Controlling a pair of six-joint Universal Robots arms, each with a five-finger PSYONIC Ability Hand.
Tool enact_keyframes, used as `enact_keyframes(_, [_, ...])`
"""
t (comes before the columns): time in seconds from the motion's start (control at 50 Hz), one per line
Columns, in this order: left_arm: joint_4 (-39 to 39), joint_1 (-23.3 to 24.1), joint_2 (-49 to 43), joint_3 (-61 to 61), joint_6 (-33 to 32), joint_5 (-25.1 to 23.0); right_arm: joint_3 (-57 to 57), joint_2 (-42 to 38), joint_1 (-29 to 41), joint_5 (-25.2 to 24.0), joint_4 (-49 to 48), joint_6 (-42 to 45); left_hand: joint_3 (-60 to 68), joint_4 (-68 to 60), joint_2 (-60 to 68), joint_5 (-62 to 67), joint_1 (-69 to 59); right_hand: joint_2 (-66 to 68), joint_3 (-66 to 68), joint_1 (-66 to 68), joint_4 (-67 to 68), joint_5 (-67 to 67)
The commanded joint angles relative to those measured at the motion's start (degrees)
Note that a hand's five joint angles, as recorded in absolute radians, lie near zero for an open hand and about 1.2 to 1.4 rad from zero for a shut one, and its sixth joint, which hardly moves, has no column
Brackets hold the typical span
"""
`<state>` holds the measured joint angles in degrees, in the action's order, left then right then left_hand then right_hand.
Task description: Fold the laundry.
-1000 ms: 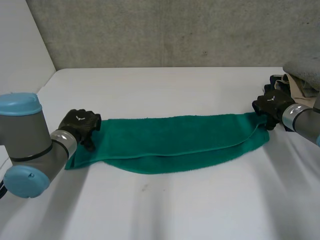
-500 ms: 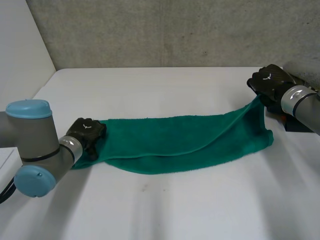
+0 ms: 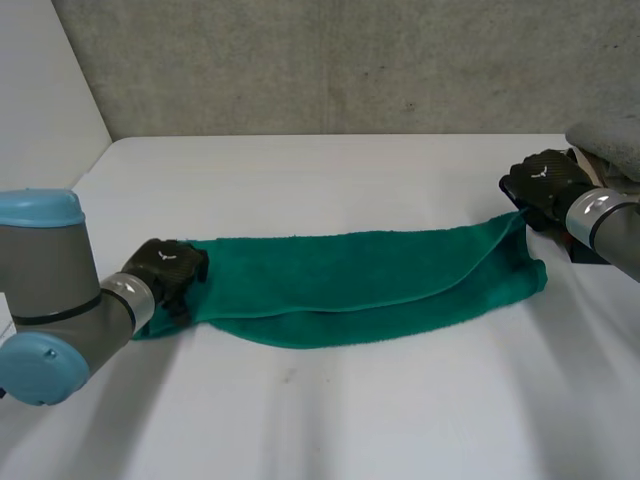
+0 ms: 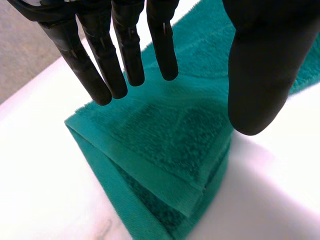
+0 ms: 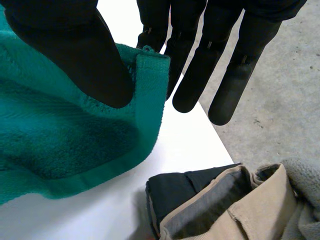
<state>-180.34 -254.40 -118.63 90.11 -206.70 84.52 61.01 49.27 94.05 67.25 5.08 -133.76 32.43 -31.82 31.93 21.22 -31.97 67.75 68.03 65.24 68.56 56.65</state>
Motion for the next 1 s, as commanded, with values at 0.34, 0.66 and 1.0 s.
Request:
enact_keyframes(0.34, [-5.9, -0.22, -11.27, -22.24, -2.04, 0.56, -6.16, -2.51, 1.93, 1.04, -7.0, -4.04, 47.57, -48.18, 48.07, 48.78, -48.03, 12.25, 11.97, 14.76, 11.44, 13.35])
enact_keyframes(0.66, [-26.91, -1.36, -7.49, -54.87, 11.05, 10.67, -30.34, -0.06, 5.09, 24.08, -33.39, -28.22, 47.57, -48.18, 48.07, 48.78, -48.03, 12.25, 11.97, 14.76, 11.44, 13.35])
enact_keyframes(1.0, [-28.84, -2.68, -5.55, -10.94, 11.23, -0.05, -1.79, 2.41, 6.68, 8.25, -17.22, -27.52, 47.57, -48.18, 48.07, 48.78, -48.03, 12.25, 11.97, 14.76, 11.44, 13.35])
